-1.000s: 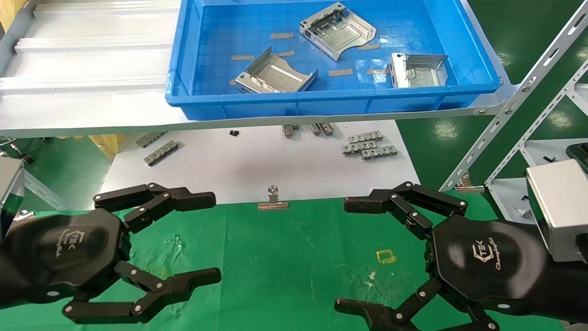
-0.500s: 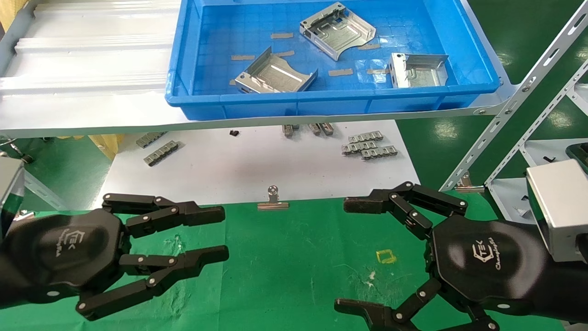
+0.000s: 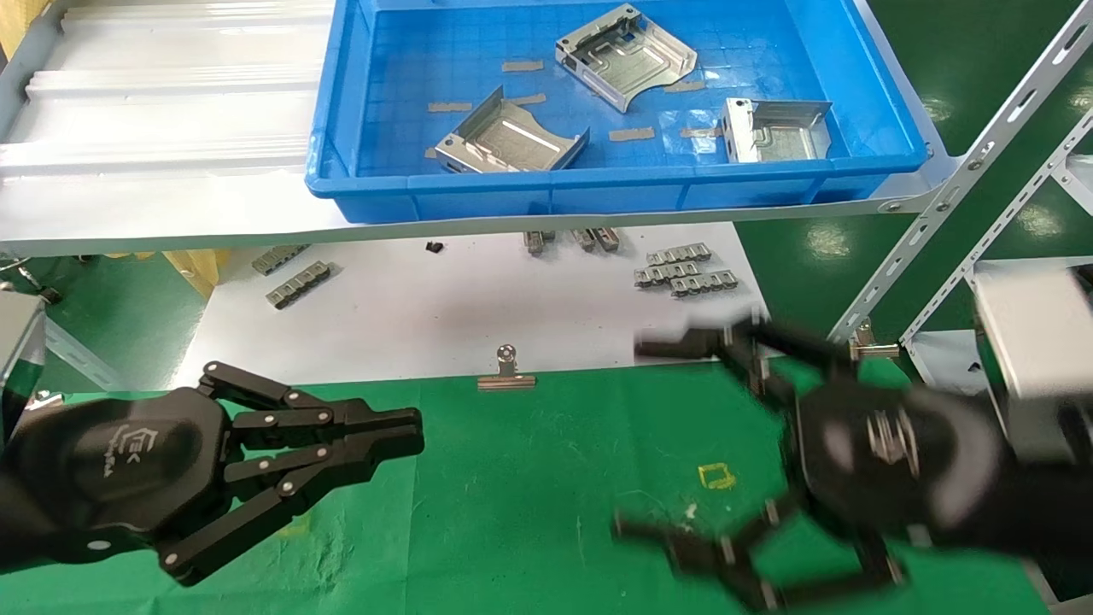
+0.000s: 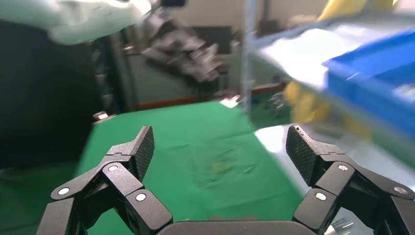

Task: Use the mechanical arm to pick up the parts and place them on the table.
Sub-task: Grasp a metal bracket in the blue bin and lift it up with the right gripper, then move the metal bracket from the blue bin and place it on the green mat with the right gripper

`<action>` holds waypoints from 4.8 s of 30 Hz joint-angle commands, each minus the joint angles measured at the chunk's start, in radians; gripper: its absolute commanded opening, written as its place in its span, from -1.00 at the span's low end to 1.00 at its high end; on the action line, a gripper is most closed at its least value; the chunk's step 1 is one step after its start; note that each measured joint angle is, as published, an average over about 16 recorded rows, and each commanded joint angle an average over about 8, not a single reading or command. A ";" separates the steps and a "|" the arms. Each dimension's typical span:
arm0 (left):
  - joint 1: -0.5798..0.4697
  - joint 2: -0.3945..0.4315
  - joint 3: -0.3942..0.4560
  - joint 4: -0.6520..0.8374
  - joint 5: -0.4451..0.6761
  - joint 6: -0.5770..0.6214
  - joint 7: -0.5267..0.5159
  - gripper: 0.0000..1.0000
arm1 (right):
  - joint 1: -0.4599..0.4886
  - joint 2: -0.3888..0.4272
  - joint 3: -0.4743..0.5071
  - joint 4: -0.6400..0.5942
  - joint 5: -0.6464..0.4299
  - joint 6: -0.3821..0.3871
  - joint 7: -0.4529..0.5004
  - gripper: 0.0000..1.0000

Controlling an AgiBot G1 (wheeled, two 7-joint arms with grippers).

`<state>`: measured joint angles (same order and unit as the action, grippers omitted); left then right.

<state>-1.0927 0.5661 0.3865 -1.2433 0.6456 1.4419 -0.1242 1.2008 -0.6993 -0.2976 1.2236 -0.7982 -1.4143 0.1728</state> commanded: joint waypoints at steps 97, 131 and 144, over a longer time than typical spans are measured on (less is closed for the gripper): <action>0.000 0.000 0.000 0.000 0.000 0.000 0.000 1.00 | 0.916 -0.444 -0.637 -0.851 -0.359 0.022 -0.244 -1.00; 0.000 0.000 0.000 0.000 0.000 0.000 0.000 1.00 | 0.656 -0.028 -1.041 -0.595 -0.102 -0.141 -0.483 -1.00; 0.000 0.000 0.000 0.000 0.000 0.000 0.000 1.00 | 0.531 -0.168 -1.095 -0.892 -0.176 -0.108 -0.731 -1.00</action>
<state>-1.0928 0.5661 0.3868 -1.2433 0.6454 1.4419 -0.1241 1.7372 -0.8649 -1.3893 0.3356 -0.9704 -1.5213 -0.5513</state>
